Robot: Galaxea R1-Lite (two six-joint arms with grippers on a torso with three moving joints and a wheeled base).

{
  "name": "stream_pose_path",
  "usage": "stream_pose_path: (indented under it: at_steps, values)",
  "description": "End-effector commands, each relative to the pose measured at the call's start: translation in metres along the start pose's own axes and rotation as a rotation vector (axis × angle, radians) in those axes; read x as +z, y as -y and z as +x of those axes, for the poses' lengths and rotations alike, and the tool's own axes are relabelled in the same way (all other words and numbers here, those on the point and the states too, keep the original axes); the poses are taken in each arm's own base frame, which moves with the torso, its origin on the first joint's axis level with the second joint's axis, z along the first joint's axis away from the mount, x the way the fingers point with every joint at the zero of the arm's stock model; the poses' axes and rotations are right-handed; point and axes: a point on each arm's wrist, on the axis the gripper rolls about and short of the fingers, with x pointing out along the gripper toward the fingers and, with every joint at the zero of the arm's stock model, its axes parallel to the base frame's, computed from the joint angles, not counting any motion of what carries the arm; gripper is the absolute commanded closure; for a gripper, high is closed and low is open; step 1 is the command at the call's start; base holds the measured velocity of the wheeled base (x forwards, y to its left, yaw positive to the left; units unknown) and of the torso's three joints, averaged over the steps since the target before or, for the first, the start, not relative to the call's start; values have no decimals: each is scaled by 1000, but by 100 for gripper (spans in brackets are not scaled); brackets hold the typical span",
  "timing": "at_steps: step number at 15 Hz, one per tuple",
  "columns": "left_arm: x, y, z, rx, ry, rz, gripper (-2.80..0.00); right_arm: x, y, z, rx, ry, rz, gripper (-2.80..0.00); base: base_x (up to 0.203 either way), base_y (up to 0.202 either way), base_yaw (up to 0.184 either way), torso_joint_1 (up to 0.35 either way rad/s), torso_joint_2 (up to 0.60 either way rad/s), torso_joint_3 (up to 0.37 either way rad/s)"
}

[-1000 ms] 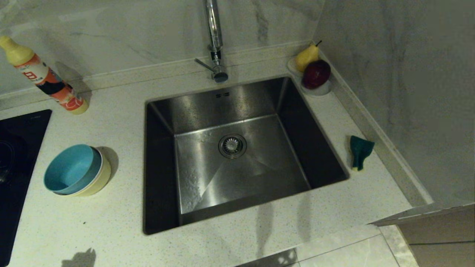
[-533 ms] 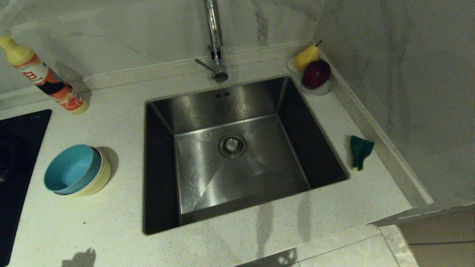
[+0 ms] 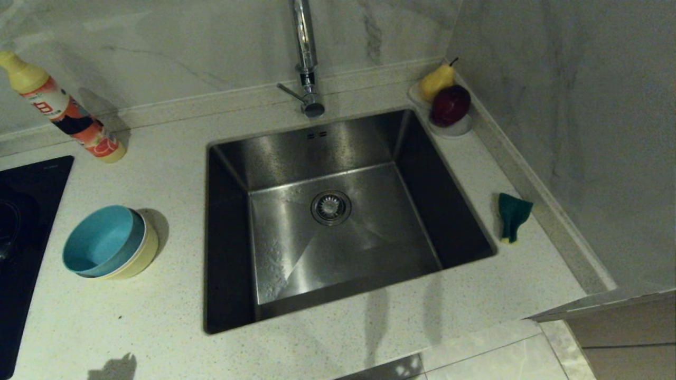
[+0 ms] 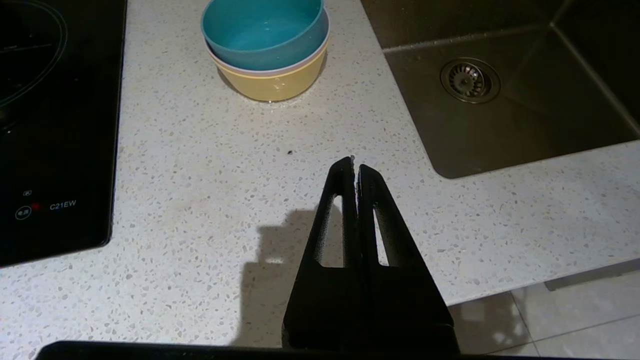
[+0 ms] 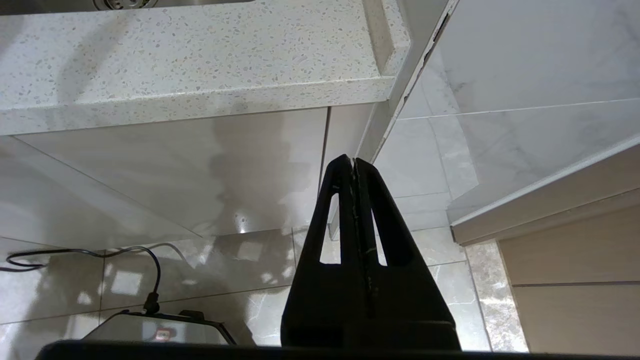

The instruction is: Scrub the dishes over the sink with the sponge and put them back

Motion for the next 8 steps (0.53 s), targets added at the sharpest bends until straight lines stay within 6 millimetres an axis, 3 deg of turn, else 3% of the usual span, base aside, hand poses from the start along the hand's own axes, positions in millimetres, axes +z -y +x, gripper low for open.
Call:
stream_pose_path:
  at_steps: [1, 8]
  values:
    - [-11, 0, 2, -1, -42, 1, 0, 0, 0, 0, -2, 2, -8, 0, 0, 0, 0, 0, 0, 0]
    - [-11, 0, 2, 0, -42, 1, 0, -1, 0, 0, 6, -2, -43, 0, 0, 0, 0, 0, 0, 0]
